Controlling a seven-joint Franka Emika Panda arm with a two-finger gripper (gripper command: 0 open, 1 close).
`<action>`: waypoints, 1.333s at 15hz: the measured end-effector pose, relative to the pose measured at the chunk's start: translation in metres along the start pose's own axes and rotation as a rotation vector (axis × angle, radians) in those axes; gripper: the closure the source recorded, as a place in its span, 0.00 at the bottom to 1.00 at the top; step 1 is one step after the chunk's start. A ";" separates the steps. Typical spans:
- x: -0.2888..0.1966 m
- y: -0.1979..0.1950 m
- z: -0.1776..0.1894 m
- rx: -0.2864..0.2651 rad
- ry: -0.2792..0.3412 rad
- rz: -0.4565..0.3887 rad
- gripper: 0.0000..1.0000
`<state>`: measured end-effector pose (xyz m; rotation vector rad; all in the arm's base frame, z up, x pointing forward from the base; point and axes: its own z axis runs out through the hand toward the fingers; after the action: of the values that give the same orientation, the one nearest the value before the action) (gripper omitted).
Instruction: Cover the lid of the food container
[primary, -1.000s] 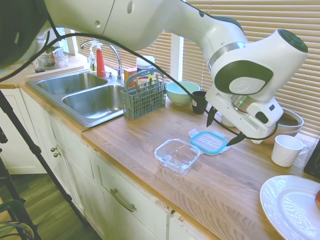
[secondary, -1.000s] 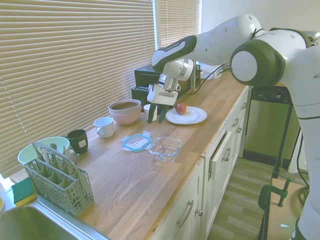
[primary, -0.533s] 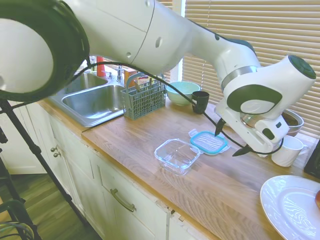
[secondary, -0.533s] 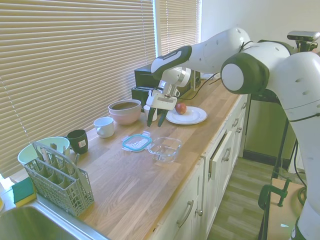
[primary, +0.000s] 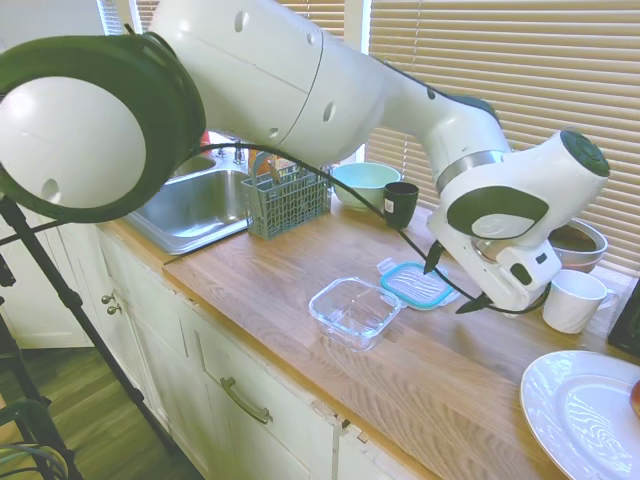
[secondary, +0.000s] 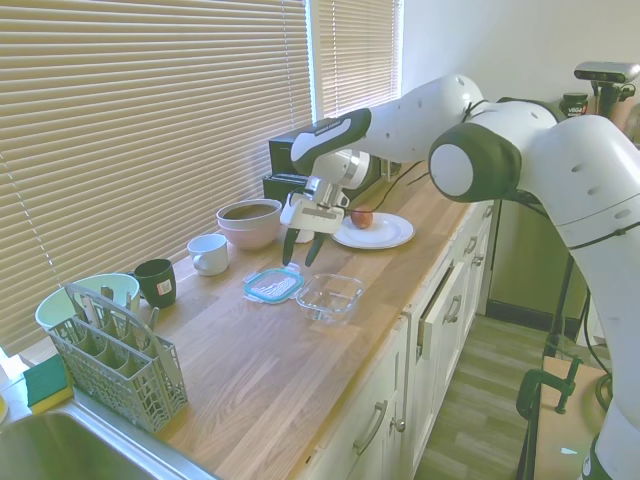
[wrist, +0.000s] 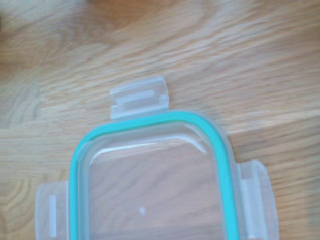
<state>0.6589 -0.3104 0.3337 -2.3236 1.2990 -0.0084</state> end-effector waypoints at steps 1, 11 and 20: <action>0.000 -0.002 0.002 0.006 -0.003 0.002 0.00; 0.003 -0.010 0.018 0.045 -0.012 0.016 0.00; 0.008 -0.026 0.028 0.052 -0.005 0.034 0.00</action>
<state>0.6901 -0.2943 0.3180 -2.2563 1.3204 -0.0250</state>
